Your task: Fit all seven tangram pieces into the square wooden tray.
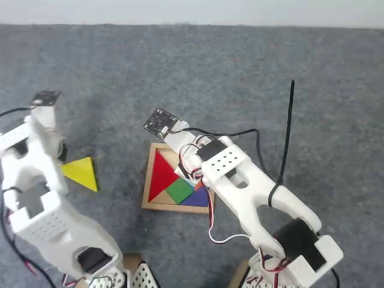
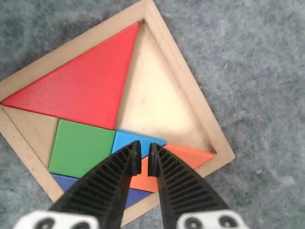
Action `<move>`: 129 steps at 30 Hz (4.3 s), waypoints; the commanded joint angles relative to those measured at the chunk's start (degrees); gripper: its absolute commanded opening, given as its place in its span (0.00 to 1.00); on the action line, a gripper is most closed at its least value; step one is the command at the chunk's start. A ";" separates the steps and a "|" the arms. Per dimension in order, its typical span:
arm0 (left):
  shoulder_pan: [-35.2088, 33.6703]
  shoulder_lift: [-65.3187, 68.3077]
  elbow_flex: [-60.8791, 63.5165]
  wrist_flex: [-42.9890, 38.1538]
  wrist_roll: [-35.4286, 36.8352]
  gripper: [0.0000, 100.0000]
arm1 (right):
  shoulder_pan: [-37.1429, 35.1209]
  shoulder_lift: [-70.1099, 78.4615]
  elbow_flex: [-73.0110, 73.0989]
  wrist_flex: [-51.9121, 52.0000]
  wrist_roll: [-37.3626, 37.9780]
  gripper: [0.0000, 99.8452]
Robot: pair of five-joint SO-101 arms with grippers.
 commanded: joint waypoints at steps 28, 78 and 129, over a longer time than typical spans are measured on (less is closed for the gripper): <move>2.90 -45.27 54.90 -20.04 -35.16 0.01 | 0.75 -1.36 -0.35 -0.92 0.44 0.05; 1.14 -13.10 14.02 -1.76 -7.91 0.33 | 0.75 6.20 -2.81 -3.03 -0.70 0.05; 1.93 -18.55 24.84 -5.63 -19.69 0.25 | 0.75 3.21 -6.15 2.77 -1.23 0.05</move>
